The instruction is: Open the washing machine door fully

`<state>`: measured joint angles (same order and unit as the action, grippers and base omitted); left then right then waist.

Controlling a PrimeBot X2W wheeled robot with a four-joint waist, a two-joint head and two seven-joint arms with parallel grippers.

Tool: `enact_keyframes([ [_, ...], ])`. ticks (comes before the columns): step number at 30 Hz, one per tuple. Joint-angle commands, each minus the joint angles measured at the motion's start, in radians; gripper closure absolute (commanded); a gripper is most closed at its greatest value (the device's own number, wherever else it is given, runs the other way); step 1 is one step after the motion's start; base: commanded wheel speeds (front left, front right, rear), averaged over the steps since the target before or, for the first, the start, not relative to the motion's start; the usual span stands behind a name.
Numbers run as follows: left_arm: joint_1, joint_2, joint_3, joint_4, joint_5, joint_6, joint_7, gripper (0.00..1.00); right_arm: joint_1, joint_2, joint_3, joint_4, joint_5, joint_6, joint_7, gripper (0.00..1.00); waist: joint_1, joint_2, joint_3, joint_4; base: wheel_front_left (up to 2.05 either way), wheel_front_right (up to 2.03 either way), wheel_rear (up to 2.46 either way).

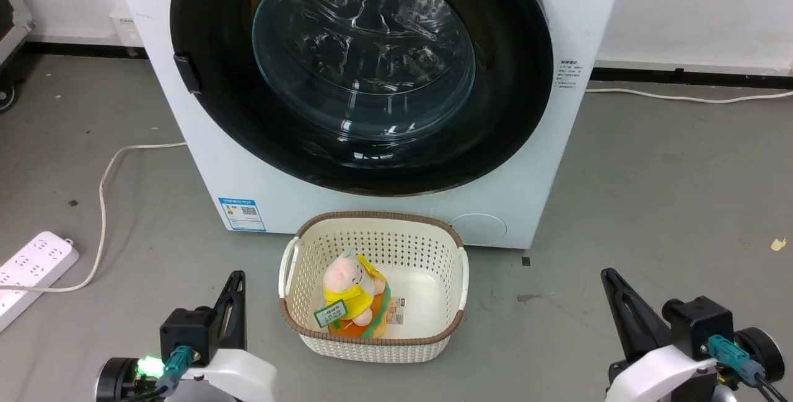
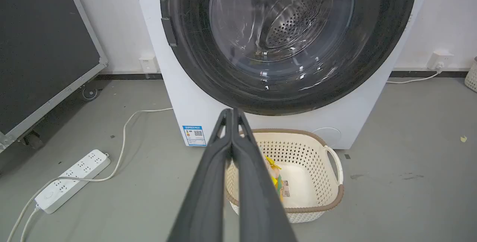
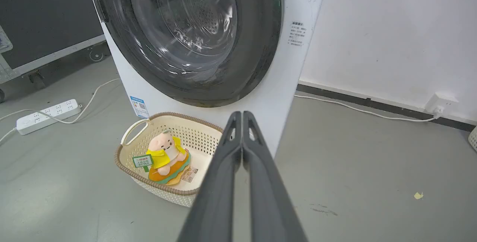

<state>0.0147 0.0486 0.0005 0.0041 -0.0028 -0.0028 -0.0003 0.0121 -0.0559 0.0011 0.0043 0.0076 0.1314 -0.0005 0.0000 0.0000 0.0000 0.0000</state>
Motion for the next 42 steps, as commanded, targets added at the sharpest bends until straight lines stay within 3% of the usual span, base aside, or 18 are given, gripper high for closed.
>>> enact_keyframes([
  [1,-0.015,0.002,0.000,-0.004,0.003,0.003,0.000,1.00,-0.012,0.006,-0.001,-0.004,-0.008,-0.001,0.000,1.00,0.0000,0.0000,0.000,0.000,0.00,0.00,0.00],
  [39,0.000,0.000,-0.001,0.000,0.000,0.000,0.000,1.00,0.000,0.000,0.000,0.000,0.001,0.000,0.000,1.00,0.0000,0.0000,0.000,0.000,0.00,0.00,0.00],
  [40,0.001,0.000,0.000,0.000,0.000,0.000,-0.001,0.00,0.000,0.000,0.000,0.000,0.001,0.000,-0.001,0.00,0.0000,0.0000,0.000,0.000,0.00,0.00,0.00],
  [42,0.001,0.000,-0.001,0.001,0.000,0.000,-0.001,0.00,0.000,0.000,0.000,0.001,0.001,0.000,-0.001,0.00,0.0000,0.0000,0.000,0.000,0.00,0.00,0.00],
])
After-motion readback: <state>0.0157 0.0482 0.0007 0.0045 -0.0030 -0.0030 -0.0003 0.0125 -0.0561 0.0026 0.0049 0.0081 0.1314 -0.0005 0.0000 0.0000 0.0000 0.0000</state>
